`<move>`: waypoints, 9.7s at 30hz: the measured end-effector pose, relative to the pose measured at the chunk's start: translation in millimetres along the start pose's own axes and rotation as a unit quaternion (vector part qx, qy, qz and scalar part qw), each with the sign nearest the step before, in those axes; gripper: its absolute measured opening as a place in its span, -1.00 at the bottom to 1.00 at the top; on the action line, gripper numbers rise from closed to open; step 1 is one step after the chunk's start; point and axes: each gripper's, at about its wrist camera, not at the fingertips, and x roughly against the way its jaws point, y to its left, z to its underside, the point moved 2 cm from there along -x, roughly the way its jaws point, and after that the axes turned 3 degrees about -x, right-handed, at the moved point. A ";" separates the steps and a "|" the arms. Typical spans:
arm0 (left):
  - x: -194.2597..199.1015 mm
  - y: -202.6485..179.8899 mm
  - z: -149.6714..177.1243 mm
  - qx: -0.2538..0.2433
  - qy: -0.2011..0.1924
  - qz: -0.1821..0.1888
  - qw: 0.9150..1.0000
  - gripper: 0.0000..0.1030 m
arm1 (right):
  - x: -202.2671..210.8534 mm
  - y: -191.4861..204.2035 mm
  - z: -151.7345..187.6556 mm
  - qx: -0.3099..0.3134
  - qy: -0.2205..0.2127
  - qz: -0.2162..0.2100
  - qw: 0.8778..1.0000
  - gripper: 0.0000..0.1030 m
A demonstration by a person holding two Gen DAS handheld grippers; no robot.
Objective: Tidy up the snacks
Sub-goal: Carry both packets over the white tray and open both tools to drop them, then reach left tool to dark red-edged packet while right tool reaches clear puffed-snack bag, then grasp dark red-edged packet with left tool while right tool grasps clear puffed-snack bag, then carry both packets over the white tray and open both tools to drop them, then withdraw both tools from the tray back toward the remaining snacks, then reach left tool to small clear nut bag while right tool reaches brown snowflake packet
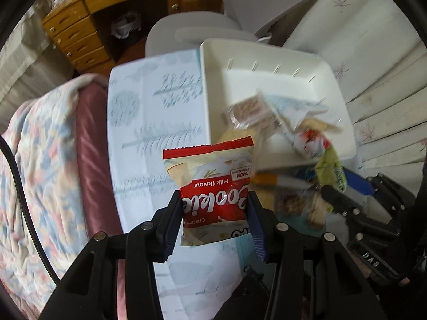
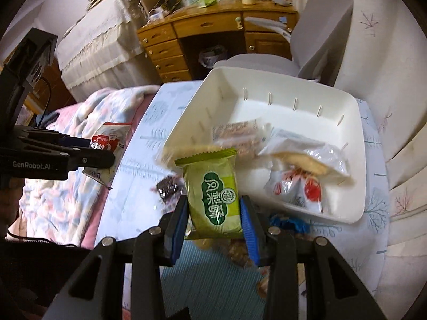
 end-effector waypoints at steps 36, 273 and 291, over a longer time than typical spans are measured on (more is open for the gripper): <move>2.9 -17.6 -25.2 0.007 -0.047 -0.002 0.999 0.29 | -8.3 -36.2 -2.4 -0.143 -0.005 -0.046 0.989 0.38; -55.5 -104.1 98.3 -0.012 -0.018 0.057 0.998 0.76 | 22.1 -116.8 176.1 -0.176 -0.055 0.121 0.975 0.67; -150.0 -159.0 68.1 0.010 0.062 -0.022 0.998 0.76 | -28.3 -176.5 159.7 -0.115 0.031 0.033 0.992 0.64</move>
